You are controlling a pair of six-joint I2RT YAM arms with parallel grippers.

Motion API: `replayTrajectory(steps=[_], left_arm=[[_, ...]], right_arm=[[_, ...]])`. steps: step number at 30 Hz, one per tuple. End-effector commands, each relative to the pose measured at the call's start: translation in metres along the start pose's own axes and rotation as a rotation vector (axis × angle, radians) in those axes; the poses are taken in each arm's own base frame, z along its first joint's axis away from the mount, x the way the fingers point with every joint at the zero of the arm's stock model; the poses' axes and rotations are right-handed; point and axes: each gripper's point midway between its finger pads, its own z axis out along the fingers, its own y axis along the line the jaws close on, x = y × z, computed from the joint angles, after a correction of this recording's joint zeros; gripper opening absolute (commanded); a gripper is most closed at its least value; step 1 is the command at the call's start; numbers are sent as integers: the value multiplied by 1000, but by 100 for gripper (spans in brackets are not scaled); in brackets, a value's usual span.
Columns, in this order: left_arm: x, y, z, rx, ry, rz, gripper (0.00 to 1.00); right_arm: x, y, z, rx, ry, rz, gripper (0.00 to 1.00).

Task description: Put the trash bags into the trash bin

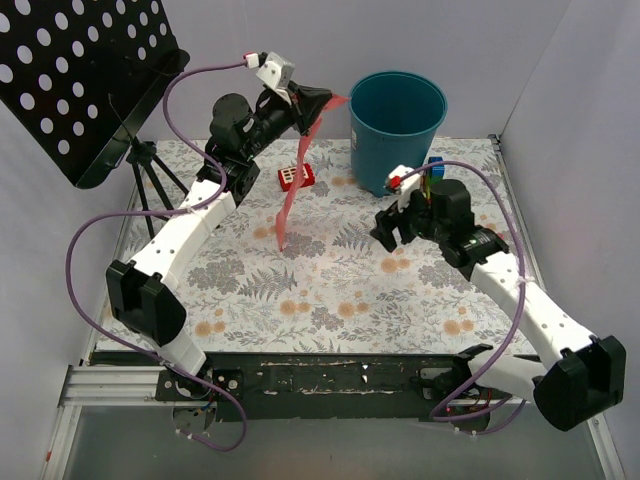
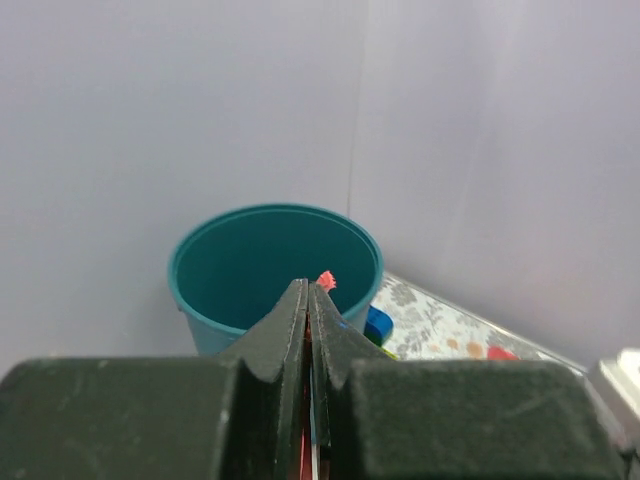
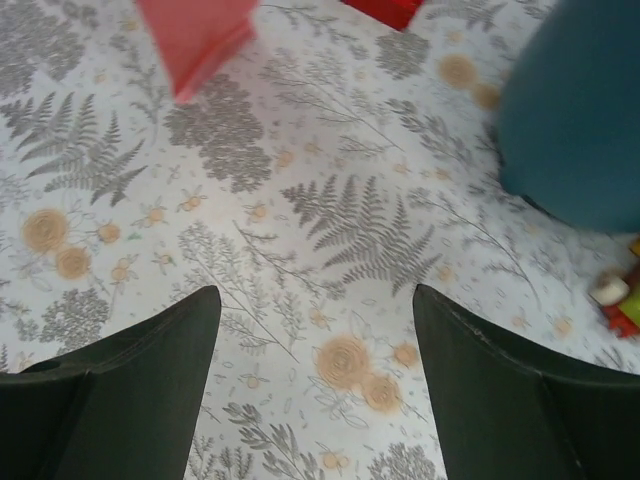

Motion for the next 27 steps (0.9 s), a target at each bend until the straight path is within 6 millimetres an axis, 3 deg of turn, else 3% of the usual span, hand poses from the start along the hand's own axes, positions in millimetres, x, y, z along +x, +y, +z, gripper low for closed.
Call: replayTrajectory(steps=[1,8,13,20,24,27], left_arm=[[-62,15,2,-98,-169,98,0],[-118,42,-1,-280,-331,175,0],[-150,39,-2,-295,-385,201,0],[-174,30,-2,-312,-426,238,0],[-187,22,-2,-312,-456,248,0],[-199,21,-6,-334,-481,245,0]], right_arm=[[-47,37,23,-160,-128,-123,86],[-121,51,59,-148,-268,-99,90],[-160,73,81,-181,-360,-142,90],[-185,101,98,-220,-403,-128,90],[-184,93,103,-109,-392,-102,90],[-180,68,110,98,-376,-81,89]])
